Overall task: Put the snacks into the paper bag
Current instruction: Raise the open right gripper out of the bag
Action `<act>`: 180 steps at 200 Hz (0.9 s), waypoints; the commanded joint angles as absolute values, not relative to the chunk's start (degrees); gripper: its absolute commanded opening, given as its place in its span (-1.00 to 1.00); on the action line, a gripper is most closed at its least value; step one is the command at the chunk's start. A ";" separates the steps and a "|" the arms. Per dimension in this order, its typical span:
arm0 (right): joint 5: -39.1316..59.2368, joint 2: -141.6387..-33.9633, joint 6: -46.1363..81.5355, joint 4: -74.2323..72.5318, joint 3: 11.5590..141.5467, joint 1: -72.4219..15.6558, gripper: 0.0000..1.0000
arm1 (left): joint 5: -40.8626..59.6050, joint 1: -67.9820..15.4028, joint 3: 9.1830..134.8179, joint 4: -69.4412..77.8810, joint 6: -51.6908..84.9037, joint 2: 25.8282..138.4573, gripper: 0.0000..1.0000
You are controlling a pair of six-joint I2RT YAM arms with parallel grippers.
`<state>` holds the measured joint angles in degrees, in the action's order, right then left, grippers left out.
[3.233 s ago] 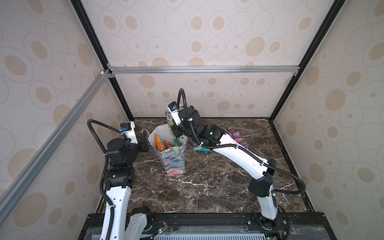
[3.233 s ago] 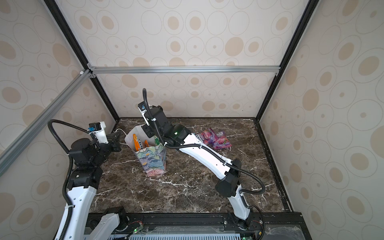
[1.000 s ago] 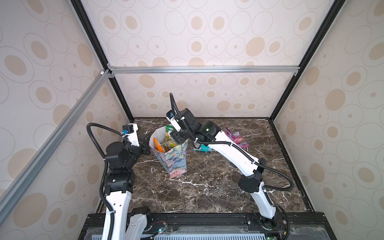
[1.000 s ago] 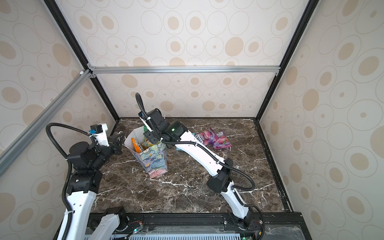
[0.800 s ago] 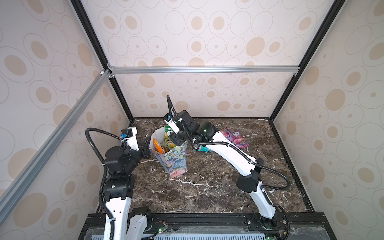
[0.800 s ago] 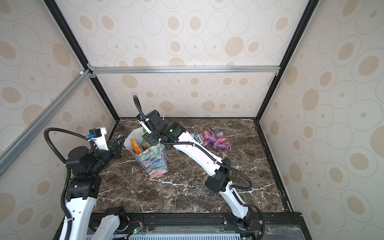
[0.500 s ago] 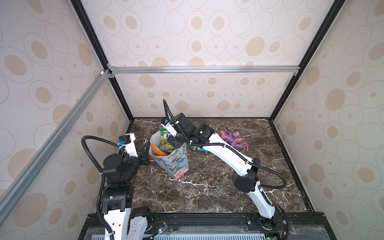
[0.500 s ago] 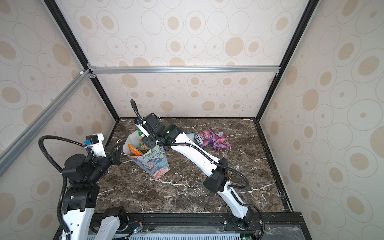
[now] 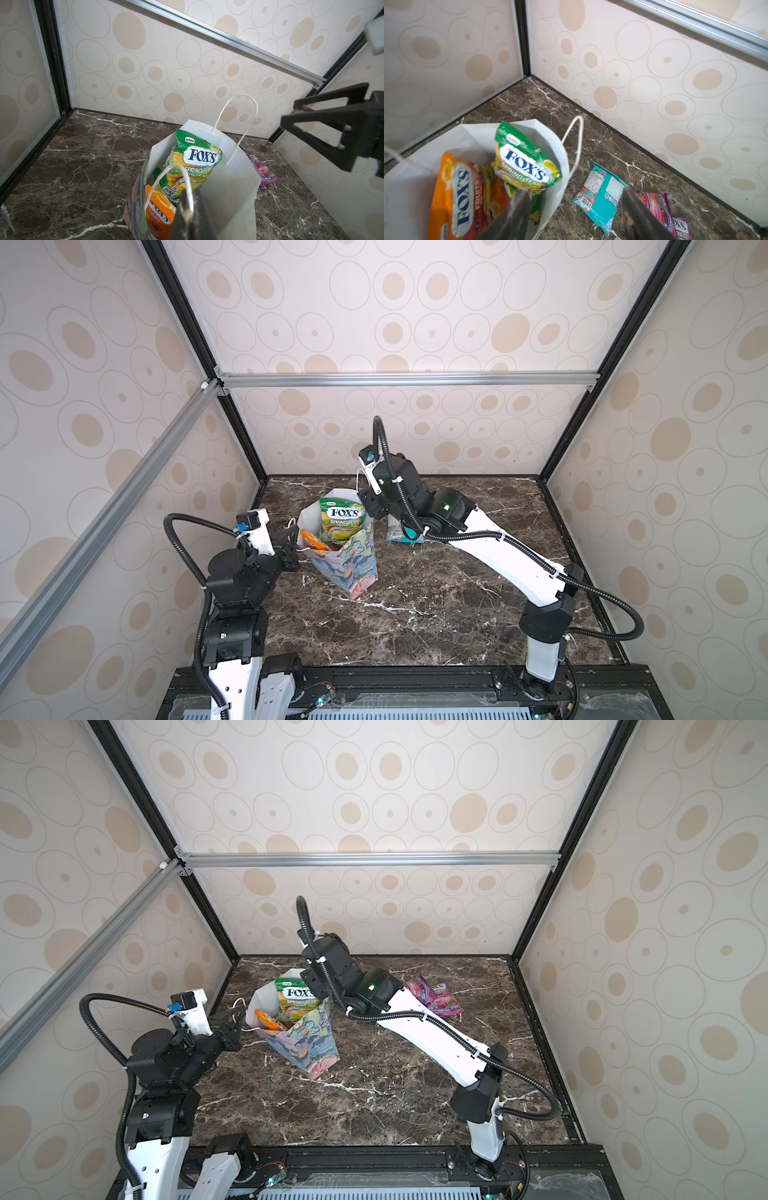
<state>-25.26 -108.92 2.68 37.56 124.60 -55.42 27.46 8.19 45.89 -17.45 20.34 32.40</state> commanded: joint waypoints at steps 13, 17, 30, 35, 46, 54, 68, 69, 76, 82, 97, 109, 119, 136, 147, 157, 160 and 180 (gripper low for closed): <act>-16.01 -110.39 7.02 33.32 122.05 -53.54 0.40 | 27.27 7.99 47.33 -17.76 20.15 32.49 -1.00; -15.32 -110.67 7.14 33.40 122.12 -53.38 0.40 | 27.30 7.93 47.22 -17.68 20.13 32.44 -1.00; -15.44 -111.56 7.83 33.33 122.27 -52.68 0.40 | 27.29 7.97 47.26 -17.61 20.11 32.60 -1.00; -15.58 -111.90 8.08 33.23 122.31 -52.45 0.40 | 27.26 7.94 47.29 -17.74 20.01 32.54 -1.00; -15.39 -112.47 8.45 32.94 122.25 -51.77 0.38 | 27.25 7.92 47.53 -18.00 19.83 32.50 -1.00; -14.32 -112.96 8.83 32.73 122.47 -51.33 0.34 | 27.31 7.99 47.72 -18.14 19.76 32.48 -1.00; -11.47 -113.68 9.55 32.43 122.76 -50.58 0.14 | 27.28 7.93 47.99 -18.33 19.58 32.56 -1.00; -11.36 -113.75 9.57 32.34 122.82 -50.51 0.11 | 27.31 7.92 47.99 -18.44 19.59 32.58 -1.00; -9.73 -114.11 9.92 32.33 123.12 -50.29 -0.08 | 27.25 7.92 48.29 -18.56 19.57 32.63 -1.00; -8.67 -114.32 10.14 32.19 123.19 -50.09 -0.23 | 27.27 7.91 48.36 -18.63 19.59 32.63 -1.00; -7.03 -114.35 10.19 32.07 123.10 -50.07 -0.59 | 27.59 7.97 48.36 -18.50 19.57 32.58 -1.00; -6.74 -113.89 10.17 32.57 123.11 -50.10 -0.85 | 28.05 7.98 48.29 -18.36 19.51 32.66 -1.00; -7.09 -113.06 10.04 33.13 122.79 -50.10 -1.00 | 29.25 7.95 48.32 -18.08 19.34 32.88 -1.00; -8.29 -109.85 9.91 32.33 119.88 -50.08 -1.00 | 32.14 7.98 48.95 -17.75 19.15 33.99 -1.00; -9.16 -107.05 9.95 31.38 117.29 -50.06 -1.00 | 33.07 7.98 49.54 -17.71 19.36 34.64 -1.00; -9.96 -104.52 10.19 30.84 114.80 -50.18 -1.00 | 33.93 7.96 50.35 -17.58 19.58 35.05 -1.00; -10.04 -103.79 10.19 30.78 113.95 -50.14 -1.00 | 34.26 7.99 50.50 -17.56 19.52 35.19 -1.00; -10.68 -98.87 10.63 30.43 109.20 -50.43 -1.00 | 36.70 7.92 52.93 -17.86 20.18 35.96 -1.00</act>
